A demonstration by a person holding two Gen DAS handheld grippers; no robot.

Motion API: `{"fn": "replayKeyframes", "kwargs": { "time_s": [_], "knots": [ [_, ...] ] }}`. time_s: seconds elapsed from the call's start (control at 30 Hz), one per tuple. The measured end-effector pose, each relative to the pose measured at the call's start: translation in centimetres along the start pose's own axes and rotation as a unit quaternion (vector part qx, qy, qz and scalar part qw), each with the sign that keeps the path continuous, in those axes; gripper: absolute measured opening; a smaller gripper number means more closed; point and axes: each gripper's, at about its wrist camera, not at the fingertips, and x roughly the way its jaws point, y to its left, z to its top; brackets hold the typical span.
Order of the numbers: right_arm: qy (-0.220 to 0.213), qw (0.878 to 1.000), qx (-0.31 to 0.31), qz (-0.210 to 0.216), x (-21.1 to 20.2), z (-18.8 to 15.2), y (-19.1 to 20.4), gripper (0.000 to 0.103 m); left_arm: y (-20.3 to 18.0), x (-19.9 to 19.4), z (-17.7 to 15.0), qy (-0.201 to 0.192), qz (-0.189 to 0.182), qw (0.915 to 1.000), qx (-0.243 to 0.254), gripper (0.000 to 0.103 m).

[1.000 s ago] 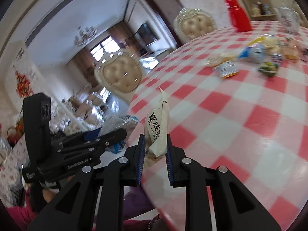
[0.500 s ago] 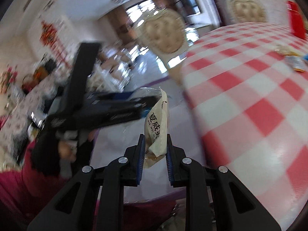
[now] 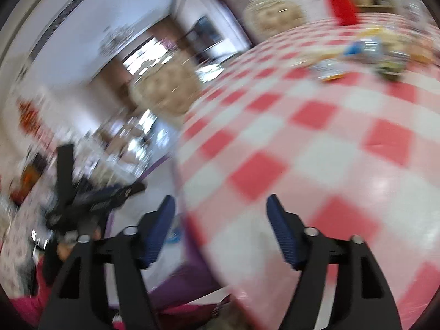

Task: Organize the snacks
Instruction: 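Lower both bags into the clear container and open both tools, then grasp the green garlic-bread packet with the right tool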

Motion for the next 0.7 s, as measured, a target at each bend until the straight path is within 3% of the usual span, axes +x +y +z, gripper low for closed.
{"fn": "replayKeyframes", "kwargs": {
  "time_s": [0.17,0.27,0.37,0.47,0.7],
  "knots": [
    [-0.040,0.994,0.069,-0.079,-2.9,2.0,-5.9,0.077,-8.4,1.0,2.3,0.021,-0.087,0.9954,0.036,0.100],
    [-0.046,0.988,0.101,-0.104,-3.8,3.3,-8.7,0.083,-13.8,2.5,4.7,0.006,-0.103,0.9931,0.056,0.100],
    [-0.048,0.983,0.046,-0.173,-4.5,5.3,-10.2,0.088,-17.6,4.8,7.0,0.001,-0.101,0.9937,0.049,0.100],
    [-0.037,0.979,0.017,-0.198,-3.7,7.2,-12.0,0.088,-20.6,7.7,9.0,0.003,-0.104,0.9943,0.019,0.100],
    [0.020,0.978,-0.060,-0.201,1.0,13.4,-16.2,0.088,-22.9,12.3,11.7,-0.004,-0.108,0.9924,-0.059,0.101]
  ]
}}
